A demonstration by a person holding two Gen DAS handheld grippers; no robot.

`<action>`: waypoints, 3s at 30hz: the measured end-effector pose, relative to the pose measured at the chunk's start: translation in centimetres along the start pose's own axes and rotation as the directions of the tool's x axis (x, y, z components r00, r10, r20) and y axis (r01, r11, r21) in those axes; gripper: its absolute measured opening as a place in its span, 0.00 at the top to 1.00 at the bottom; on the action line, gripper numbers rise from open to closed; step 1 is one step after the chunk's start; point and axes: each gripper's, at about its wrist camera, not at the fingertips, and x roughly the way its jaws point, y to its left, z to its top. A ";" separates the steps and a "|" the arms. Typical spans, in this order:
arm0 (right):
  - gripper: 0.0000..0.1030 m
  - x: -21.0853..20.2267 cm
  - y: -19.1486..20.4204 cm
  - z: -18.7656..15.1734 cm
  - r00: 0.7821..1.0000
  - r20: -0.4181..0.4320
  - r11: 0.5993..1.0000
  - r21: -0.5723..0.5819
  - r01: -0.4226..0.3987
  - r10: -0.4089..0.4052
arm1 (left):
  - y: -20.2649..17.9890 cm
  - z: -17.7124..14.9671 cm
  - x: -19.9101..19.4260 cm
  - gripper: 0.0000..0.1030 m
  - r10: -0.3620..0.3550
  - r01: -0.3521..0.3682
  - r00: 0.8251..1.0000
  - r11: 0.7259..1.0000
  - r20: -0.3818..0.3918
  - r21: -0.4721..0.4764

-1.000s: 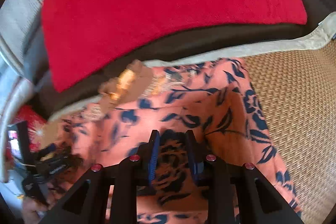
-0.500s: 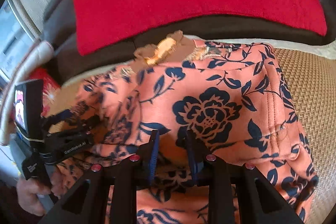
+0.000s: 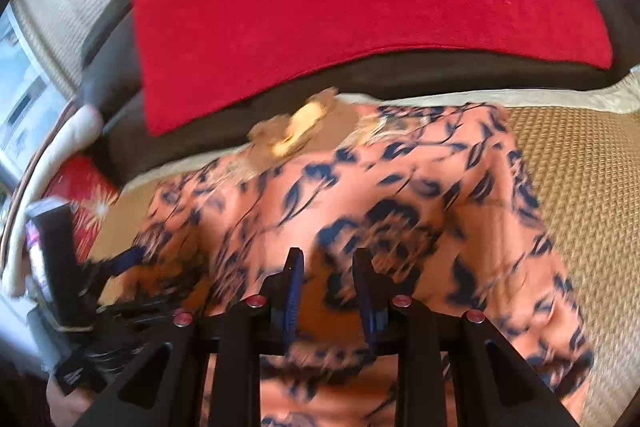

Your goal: Fold small clothes

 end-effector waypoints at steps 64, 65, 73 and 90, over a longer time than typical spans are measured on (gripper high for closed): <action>0.37 -11.5 -12.0 -23.4 0.939 -0.295 0.948 0.208 0.243 -0.176 | 12.7 -30.2 -10.1 0.27 -0.243 0.168 0.958 0.906 -0.152 -0.389; 0.37 -11.5 -12.2 -23.4 0.941 -0.293 0.946 0.219 0.238 -0.168 | 12.8 -30.3 -9.8 0.34 -0.262 0.181 0.952 0.899 -0.158 -0.398; 0.67 -12.8 -14.4 -24.4 0.962 -0.269 0.956 0.263 0.128 -0.055 | 12.6 -31.2 -9.7 0.64 -0.305 0.220 0.937 0.892 -0.168 -0.395; 0.89 -18.8 -12.8 -19.3 0.953 -0.123 0.920 0.320 -0.226 0.277 | 10.3 -25.6 -14.0 0.93 -0.446 0.408 0.894 0.855 -0.052 -0.320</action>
